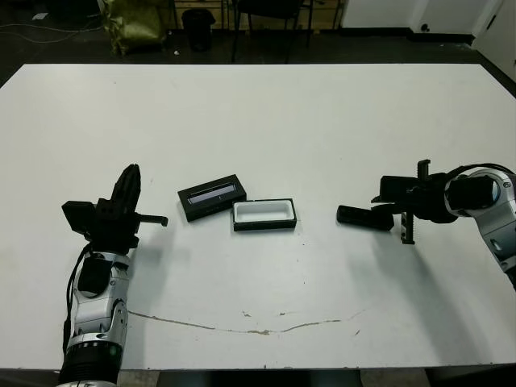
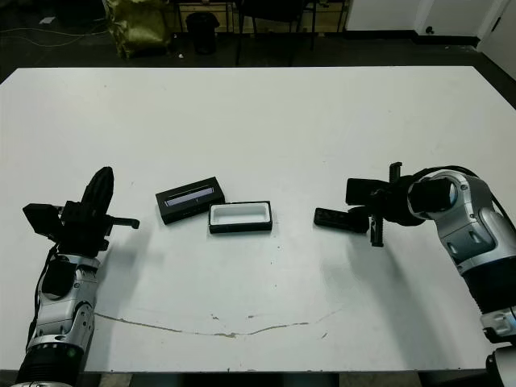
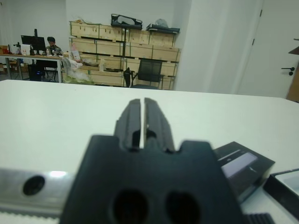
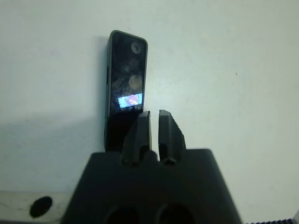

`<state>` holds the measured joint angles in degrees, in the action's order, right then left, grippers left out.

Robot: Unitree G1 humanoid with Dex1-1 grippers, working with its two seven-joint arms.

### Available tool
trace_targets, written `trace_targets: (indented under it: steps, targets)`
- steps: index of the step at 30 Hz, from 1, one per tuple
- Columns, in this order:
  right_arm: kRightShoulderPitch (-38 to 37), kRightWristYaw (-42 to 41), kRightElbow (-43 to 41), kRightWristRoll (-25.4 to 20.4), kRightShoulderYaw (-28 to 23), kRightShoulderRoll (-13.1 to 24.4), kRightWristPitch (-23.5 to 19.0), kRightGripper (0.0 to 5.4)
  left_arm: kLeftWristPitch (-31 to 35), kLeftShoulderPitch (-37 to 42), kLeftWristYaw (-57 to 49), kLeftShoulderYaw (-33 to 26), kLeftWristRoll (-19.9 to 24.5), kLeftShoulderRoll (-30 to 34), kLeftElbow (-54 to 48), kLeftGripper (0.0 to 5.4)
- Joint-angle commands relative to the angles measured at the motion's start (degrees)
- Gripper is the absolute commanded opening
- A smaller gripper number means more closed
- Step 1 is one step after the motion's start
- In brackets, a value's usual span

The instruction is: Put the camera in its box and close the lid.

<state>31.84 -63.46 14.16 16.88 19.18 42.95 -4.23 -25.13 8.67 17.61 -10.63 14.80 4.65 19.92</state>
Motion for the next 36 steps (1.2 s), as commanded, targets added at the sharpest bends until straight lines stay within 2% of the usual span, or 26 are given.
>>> trace_targets:
  steps: [1,9,21,26,32,36]
  targets:
    - [-1.44,-1.09,-0.55,-0.28,0.10,1.12,-1.27,0.01,0.30,-0.92,-0.48,-0.36,-0.35,0.41,0.95,0.00]
    - [-1.86,-2.82,-1.90,-0.26,0.95,1.35,-2.57,0.01,0.71,-1.24,-1.40,-0.21,-0.50,0.20,0.37,0.00]
    - [-2.63,-6.13,-3.09,-2.29,1.31,2.09,1.29,0.01,-0.37,-1.00,-0.67,-0.36,-0.22,0.57,1.47,0.00]
    - [-3.32,-6.50,-2.94,-2.98,1.62,1.57,1.51,0.01,0.06,-1.12,-1.14,-0.27,-0.50,0.47,1.30,0.00]
    - [-3.15,-7.71,-3.52,-3.29,2.27,1.38,-1.30,0.01,1.21,-1.65,-2.16,-0.11,-0.83,0.33,0.09,0.00]
    - [-3.03,-8.32,-3.14,-3.44,2.31,1.81,-1.68,0.01,1.07,-1.73,-1.84,-0.06,-0.81,0.55,0.08,0.00]
